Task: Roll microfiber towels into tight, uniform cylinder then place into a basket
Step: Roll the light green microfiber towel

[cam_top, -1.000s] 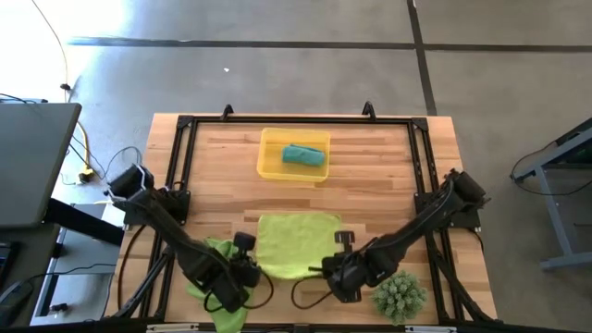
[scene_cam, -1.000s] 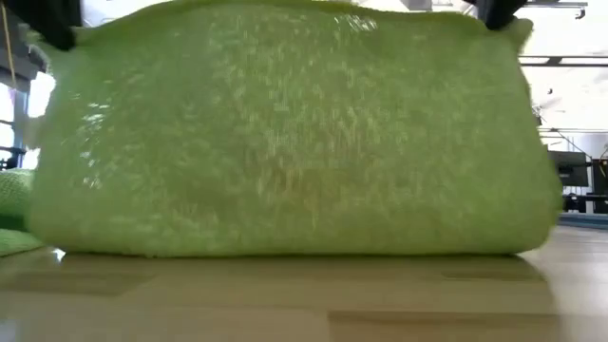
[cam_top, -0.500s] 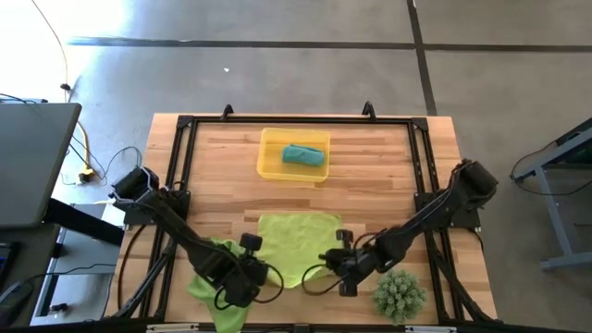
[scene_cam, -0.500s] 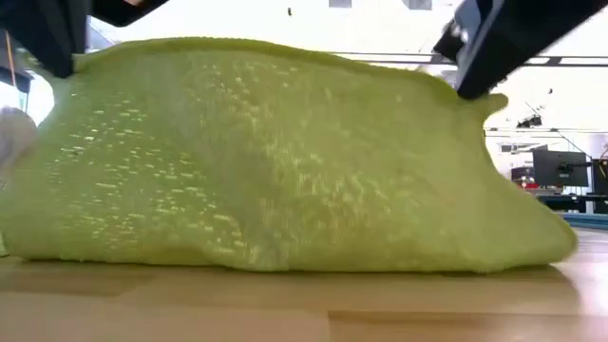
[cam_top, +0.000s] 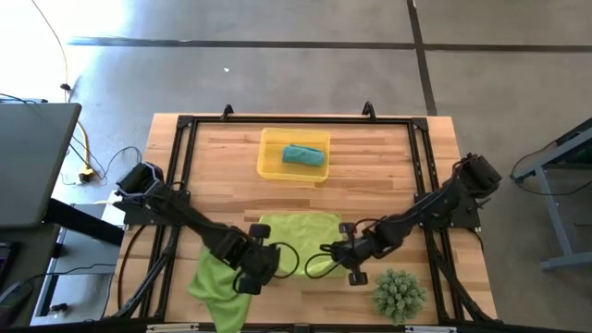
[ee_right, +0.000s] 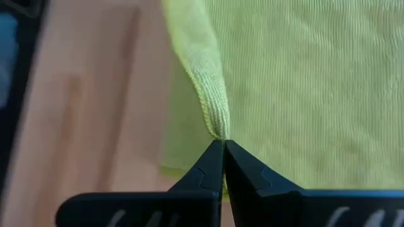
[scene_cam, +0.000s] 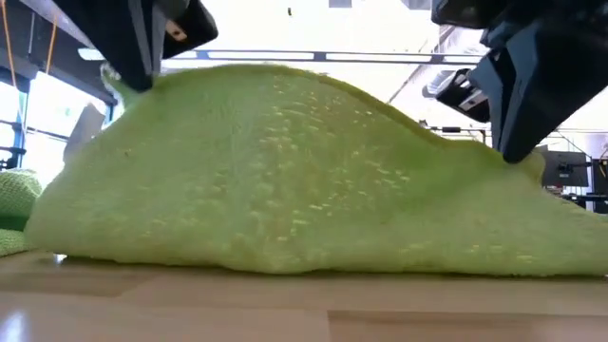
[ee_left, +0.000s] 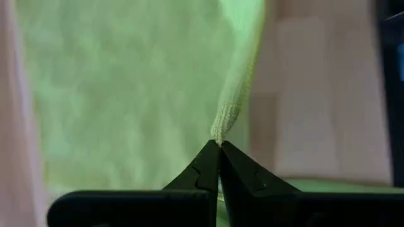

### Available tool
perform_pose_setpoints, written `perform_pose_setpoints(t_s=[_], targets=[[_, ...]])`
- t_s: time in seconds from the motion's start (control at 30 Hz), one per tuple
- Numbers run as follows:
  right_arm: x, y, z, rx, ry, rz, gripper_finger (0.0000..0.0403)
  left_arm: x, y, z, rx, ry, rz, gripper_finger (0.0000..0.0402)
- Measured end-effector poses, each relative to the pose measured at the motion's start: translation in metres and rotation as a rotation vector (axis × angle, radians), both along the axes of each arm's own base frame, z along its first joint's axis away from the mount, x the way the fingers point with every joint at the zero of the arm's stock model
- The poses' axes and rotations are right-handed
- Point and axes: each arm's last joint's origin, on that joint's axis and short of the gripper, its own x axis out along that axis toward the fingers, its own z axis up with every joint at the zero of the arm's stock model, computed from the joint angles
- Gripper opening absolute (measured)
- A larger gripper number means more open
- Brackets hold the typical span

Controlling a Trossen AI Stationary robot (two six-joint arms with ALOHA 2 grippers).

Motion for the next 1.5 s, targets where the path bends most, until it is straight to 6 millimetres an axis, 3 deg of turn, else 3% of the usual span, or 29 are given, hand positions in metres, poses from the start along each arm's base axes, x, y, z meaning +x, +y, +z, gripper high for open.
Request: perform_pose_setpoints(t_s=[0.17, 0.43, 0.77, 1.0, 1.23, 1.33, 1.5], targets=[[0.007, -0.022, -0.002, 0.008, 0.054, 0.005, 0.0, -0.009, 0.018, -0.003, 0.077, 0.141, 0.072, 0.0], [0.015, -0.056, -0.004, 0.003, 0.112, -0.013, 0.0, -0.008, 0.038, -0.003, 0.203, 0.158, 0.101, 0.0], [0.022, -0.094, -0.005, -0.046, 0.134, -0.072, 0.0, -0.012, 0.067, -0.028, 0.303, 0.226, 0.133, 0.0001], [0.022, -0.109, -0.006, -0.048, 0.16, -0.118, 0.0, -0.011, 0.084, -0.039, 0.311, 0.215, 0.186, 0.0001], [0.021, -0.111, -0.007, -0.059, 0.172, -0.104, 0.0001, -0.009, 0.088, -0.046, 0.288, 0.196, 0.181, 0.0001], [0.021, -0.112, -0.007, -0.125, 0.158, -0.073, 0.002, -0.009, 0.089, -0.046, 0.289, 0.198, 0.173, 0.0001], [0.02, -0.115, -0.004, -0.234, 0.17, -0.084, 0.0094, -0.009, 0.089, -0.046, 0.289, 0.197, 0.174, 0.0001]])
